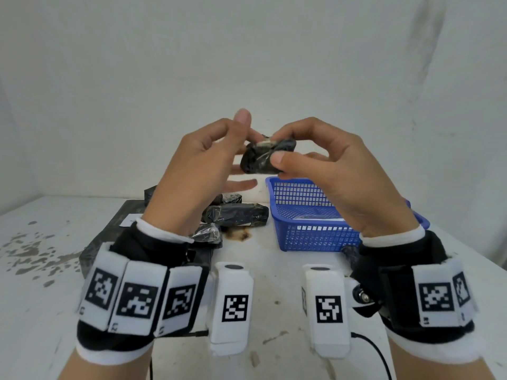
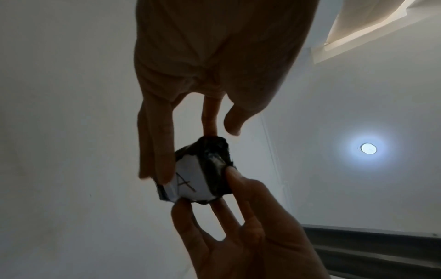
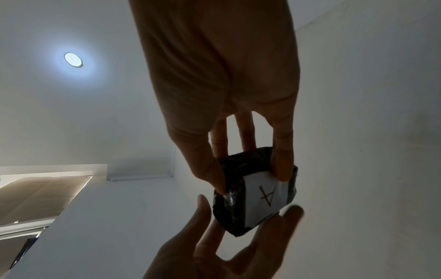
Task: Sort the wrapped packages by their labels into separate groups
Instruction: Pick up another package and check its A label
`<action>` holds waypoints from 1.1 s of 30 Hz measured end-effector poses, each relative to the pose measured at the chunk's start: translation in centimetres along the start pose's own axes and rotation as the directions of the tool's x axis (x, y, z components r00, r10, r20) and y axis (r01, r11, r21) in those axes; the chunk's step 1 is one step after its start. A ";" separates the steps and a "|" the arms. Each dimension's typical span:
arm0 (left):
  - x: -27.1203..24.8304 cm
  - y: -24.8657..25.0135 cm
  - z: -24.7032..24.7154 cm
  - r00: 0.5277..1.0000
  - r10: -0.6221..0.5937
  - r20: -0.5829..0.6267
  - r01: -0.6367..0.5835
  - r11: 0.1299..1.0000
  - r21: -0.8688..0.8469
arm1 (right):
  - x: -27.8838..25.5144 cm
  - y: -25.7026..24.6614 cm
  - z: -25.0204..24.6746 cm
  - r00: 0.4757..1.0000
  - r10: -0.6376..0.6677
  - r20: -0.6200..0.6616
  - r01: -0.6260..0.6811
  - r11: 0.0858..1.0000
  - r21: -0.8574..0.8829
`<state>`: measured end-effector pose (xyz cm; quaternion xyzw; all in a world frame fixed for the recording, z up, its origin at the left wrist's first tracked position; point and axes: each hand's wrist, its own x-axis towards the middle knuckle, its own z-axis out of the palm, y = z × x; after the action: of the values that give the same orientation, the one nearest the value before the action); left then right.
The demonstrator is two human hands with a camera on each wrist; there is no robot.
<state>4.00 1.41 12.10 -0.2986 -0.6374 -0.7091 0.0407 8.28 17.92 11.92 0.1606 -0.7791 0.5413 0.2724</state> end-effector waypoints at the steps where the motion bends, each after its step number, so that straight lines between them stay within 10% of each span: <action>1: 0.0 0.0 0.0 1.000 -0.014 -0.002 0.014 1.000 -0.021 | 0.0 0.0 0.2 1.000 -0.001 0.014 0.001 1.000 0.005; 6: 0.2 -0.1 -0.4 0.998 -0.039 -0.056 0.033 0.995 -0.098 | 0.2 -0.1 0.6 1.000 0.028 -0.006 -0.027 0.982 0.188; 33: 0.3 -0.5 -0.5 0.997 0.019 -0.076 -0.005 0.982 0.186 | 0.1 -0.1 1.0 0.997 0.057 -0.043 -0.060 0.995 -0.082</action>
<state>3.33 1.19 11.78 -0.2697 -0.6970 -0.6573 0.0975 8.02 16.97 11.82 0.1150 -0.7997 0.5191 0.2787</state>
